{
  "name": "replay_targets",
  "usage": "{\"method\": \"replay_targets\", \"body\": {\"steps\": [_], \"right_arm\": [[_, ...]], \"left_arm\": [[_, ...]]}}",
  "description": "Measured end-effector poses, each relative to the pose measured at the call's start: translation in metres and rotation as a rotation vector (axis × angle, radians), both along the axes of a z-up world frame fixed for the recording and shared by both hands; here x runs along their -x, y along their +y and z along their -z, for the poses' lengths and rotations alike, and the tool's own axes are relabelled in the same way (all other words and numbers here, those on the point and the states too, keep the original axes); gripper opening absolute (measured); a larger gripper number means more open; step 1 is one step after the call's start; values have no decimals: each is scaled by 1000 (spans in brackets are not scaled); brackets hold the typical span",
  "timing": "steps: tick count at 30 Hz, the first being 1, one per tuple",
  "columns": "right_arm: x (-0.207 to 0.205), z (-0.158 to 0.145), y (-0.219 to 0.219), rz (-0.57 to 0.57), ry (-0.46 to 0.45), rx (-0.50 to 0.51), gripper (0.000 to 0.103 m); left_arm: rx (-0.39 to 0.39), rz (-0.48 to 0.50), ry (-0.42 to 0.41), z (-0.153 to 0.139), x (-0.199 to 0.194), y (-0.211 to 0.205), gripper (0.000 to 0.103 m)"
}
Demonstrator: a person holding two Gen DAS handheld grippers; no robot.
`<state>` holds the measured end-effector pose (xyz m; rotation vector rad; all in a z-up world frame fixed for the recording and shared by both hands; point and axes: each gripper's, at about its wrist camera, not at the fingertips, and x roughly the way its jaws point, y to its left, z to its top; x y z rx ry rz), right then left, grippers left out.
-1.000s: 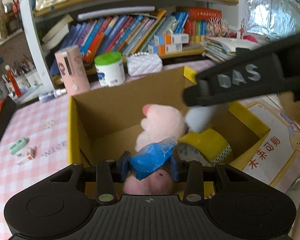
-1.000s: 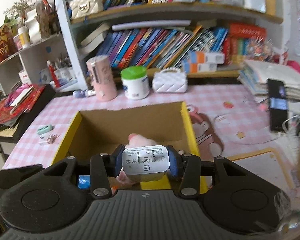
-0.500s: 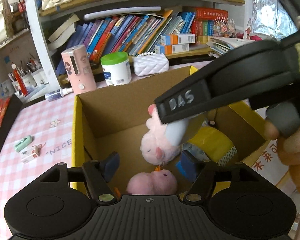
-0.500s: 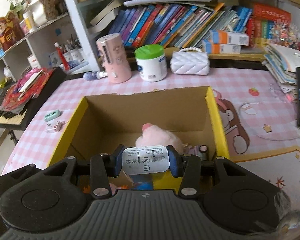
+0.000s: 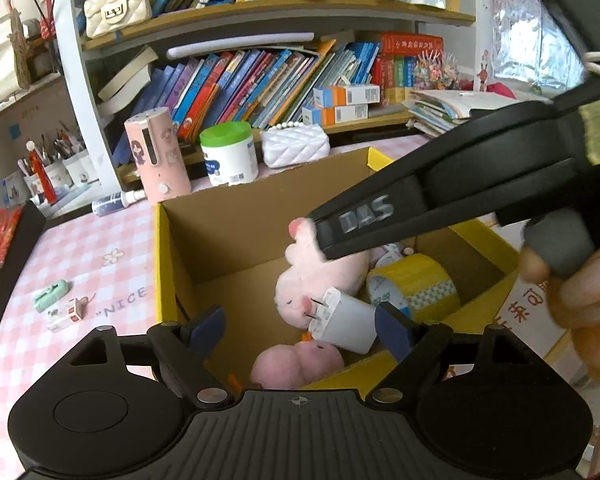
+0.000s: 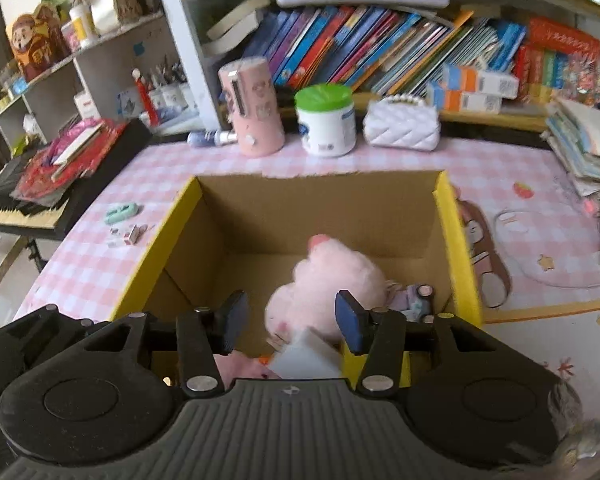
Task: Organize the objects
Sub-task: 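Open the left gripper to drop the blue packet while the right drops the charger into the box, then withdraw both tools from the box and move toward the card box and green dispenser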
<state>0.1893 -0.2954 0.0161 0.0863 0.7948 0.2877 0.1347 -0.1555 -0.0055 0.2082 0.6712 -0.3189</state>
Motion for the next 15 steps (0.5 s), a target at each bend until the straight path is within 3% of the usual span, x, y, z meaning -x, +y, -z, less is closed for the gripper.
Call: {"method": "replay_targets", "body": {"steps": [15], "right_arm": [[99, -27, -13, 258, -148, 62, 47]], "left_arm": [[119, 7, -45, -17, 53, 48, 86]]}}
